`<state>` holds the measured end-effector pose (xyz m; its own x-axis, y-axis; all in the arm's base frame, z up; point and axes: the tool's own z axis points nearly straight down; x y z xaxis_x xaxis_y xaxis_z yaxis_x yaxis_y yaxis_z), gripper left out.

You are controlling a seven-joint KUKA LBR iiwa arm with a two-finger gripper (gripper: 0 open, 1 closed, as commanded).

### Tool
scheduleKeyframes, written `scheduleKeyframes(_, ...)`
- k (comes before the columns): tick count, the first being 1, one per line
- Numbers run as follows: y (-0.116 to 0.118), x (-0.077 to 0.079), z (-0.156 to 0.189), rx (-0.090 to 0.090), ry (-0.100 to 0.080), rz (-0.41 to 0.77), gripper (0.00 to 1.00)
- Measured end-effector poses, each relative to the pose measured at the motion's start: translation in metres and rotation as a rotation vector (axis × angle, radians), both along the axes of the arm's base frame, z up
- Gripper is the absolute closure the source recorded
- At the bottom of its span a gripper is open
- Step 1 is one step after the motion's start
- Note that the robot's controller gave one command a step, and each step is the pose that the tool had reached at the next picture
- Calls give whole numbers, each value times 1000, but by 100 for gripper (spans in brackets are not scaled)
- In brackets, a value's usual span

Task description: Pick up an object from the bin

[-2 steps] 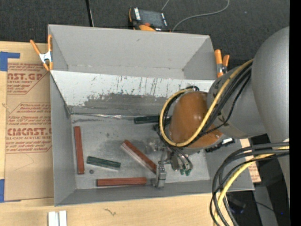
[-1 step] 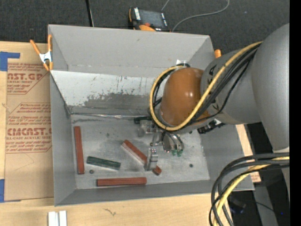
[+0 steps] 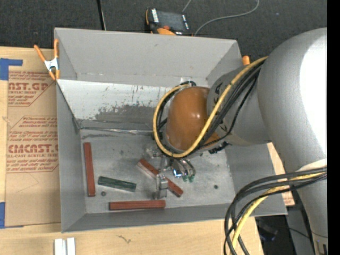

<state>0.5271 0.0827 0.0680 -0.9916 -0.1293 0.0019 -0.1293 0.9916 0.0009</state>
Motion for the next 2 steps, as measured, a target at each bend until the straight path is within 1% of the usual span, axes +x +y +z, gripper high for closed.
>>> scheduleKeyframes(1,-1,1,2,1,-2,-2,100)
scheduleKeyframes(2,-26,36,148,0,-14,36,100)
